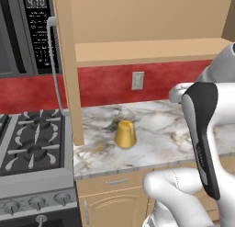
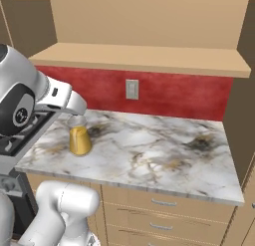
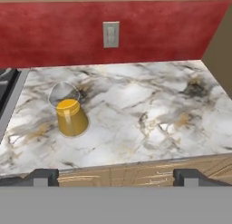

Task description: There is a tray on the dining counter. Grab the cup, mug, and pitcher and place them on the tray. The pitcher may be placed next to the tray if it cannot fit the tray.

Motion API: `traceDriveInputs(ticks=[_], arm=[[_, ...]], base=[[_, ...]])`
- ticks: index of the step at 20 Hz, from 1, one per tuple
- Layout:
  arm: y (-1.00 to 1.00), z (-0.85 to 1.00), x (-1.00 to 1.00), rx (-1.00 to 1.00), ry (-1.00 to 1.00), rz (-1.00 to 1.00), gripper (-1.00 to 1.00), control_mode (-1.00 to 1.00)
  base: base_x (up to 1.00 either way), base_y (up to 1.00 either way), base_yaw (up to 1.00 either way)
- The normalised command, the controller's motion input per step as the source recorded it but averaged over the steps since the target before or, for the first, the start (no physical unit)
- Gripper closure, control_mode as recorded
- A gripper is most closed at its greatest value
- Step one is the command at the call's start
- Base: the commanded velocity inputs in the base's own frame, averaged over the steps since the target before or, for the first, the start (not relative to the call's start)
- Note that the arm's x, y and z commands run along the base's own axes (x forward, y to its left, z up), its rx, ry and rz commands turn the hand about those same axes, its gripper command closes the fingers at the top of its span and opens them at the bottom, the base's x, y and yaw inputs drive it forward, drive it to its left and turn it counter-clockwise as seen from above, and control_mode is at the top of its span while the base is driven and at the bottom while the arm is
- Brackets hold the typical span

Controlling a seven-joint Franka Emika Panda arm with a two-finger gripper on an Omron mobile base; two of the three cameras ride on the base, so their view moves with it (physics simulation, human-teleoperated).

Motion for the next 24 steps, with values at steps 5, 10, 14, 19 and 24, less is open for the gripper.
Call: traceDriveInputs(ticks=[5,10,14,19,24], arm=[[0.01,-0.11,0.12,0.09,0.01,0.0,-1.0,-1.0],[0.11,-0.17,0.0,0.13,0.02,0.0,-1.0,-1.0],[0.23,-0.14,0.0,0.04,0.0,0.0,-1.0,-1.0],[0.28,-0.04,0.0,0.0,0.0,0.0,-1.0,-1.0],[0.19,-0.05,0.0,0.0,0.09,0.02,-1.0,-1.0]], base=[[0.0,0.0,0.0],[0.0,0.0,0.0],[0.0,0.0,0.0],[0.0,0.0,0.0],[0.0,0.0,0.0]])
